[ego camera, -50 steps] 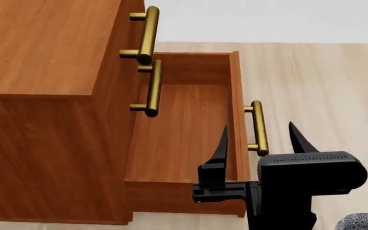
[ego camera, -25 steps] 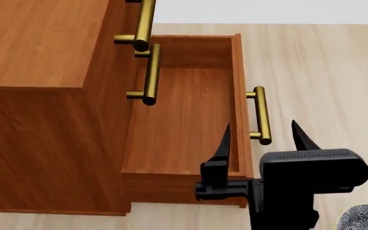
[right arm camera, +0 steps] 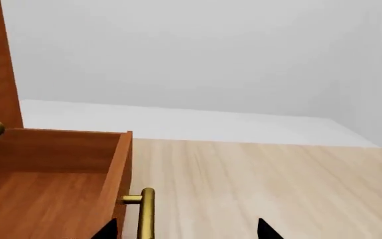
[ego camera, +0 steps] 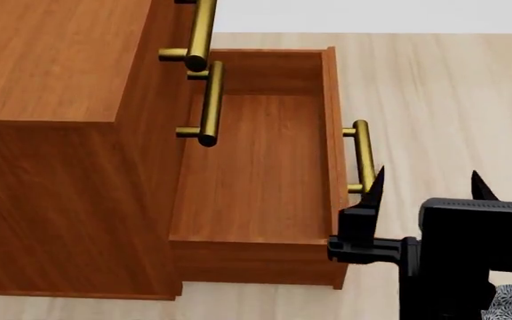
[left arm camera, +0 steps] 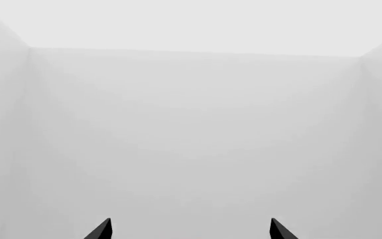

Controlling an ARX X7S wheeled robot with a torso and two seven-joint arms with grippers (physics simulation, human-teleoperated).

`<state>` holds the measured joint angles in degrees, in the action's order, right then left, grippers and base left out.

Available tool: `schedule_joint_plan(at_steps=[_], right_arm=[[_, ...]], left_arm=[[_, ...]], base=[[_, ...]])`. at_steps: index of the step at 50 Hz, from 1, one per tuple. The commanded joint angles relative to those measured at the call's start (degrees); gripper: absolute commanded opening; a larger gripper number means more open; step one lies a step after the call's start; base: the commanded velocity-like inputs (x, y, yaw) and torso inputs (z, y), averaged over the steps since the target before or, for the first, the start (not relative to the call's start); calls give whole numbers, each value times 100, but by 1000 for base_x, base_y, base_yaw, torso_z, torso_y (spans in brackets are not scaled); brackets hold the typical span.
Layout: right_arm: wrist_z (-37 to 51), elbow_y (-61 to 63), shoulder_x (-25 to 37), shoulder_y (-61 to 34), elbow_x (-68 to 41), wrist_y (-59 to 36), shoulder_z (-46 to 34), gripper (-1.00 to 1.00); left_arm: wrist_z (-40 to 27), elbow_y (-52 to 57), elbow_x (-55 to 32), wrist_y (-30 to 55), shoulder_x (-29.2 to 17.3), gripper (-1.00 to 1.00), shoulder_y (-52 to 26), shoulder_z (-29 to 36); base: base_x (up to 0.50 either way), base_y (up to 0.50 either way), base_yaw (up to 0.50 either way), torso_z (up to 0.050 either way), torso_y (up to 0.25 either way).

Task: Close the bottom drawer of the cabinet and open the top drawer.

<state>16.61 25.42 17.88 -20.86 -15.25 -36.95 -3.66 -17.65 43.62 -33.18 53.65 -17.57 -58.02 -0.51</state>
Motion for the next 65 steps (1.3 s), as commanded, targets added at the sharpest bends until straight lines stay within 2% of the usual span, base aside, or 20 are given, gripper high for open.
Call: schedule_joint_plan(at_steps=[1, 24, 30, 44, 65], right_arm=[[145, -227, 194, -40, 66, -116, 264, 100], [25, -1558, 540, -714, 541, -211, -284, 100], [-31, -1979, 621, -994, 824, -263, -706, 100], [-187, -3257, 472, -1561, 1068, 48, -1192, 100], [-322, -4843, 153, -2076, 1161, 687, -1470, 100]], left_arm=[[-34, 30, -82, 39, -31, 100, -33, -23], [-66, -34, -91, -37, -79, 100, -34, 52], [-85, -32, -103, -35, -98, 100, -40, 62], [-119, -61, -137, -66, -118, 100, -41, 71], [-173, -108, -169, -135, -75, 100, -116, 179]], base=[[0, 0, 0, 0, 0], [0, 0, 0, 0, 0], [0, 0, 0, 0, 0], [0, 0, 0, 0, 0], [0, 0, 0, 0, 0]])
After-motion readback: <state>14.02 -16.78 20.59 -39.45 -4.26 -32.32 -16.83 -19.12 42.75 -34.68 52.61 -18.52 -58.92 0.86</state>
